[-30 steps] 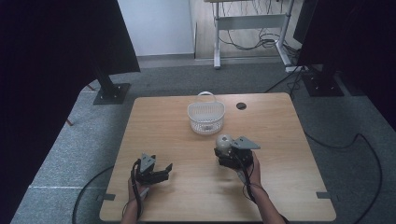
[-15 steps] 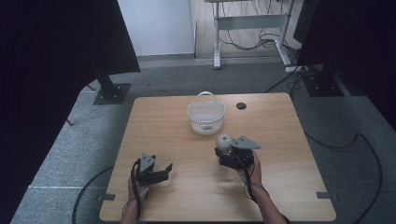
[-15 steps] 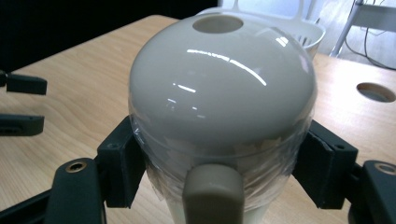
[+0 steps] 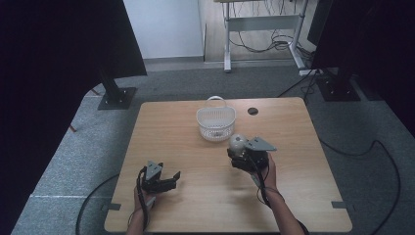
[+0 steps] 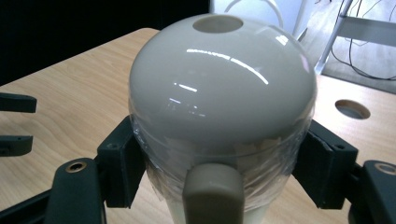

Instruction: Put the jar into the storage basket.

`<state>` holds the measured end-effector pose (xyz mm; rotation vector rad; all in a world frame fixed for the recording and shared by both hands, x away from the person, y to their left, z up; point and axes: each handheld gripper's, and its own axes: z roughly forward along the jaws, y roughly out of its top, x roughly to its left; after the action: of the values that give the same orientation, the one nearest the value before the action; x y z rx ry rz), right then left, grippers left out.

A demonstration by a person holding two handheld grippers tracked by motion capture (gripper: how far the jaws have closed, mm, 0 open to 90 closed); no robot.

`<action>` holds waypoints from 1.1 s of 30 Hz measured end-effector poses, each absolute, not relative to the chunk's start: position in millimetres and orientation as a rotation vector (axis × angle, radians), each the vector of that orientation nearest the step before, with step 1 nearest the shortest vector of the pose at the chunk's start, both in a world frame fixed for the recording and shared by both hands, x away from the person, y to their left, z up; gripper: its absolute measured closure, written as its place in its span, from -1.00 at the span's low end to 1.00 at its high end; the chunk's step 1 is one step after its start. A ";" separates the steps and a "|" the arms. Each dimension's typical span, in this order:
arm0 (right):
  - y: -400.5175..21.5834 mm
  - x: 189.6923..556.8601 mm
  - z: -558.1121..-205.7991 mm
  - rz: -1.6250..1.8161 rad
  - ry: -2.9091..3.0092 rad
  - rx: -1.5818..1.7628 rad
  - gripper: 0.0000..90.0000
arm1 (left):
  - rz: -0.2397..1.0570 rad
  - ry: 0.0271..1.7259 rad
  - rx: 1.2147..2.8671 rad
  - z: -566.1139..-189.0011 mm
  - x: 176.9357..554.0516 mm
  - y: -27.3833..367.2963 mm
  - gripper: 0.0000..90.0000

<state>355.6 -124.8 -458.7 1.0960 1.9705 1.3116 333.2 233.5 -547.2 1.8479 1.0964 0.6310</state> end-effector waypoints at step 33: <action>-118.2 392.9 -410.7 1.334 1.879 1.077 -0.41 | 0.623 1.099 1.843 -547.2 334.0 234.3 -0.66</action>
<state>392.9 -118.2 -410.7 1.0774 1.8793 1.3338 334.0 234.3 -547.2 1.8427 1.0986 0.6233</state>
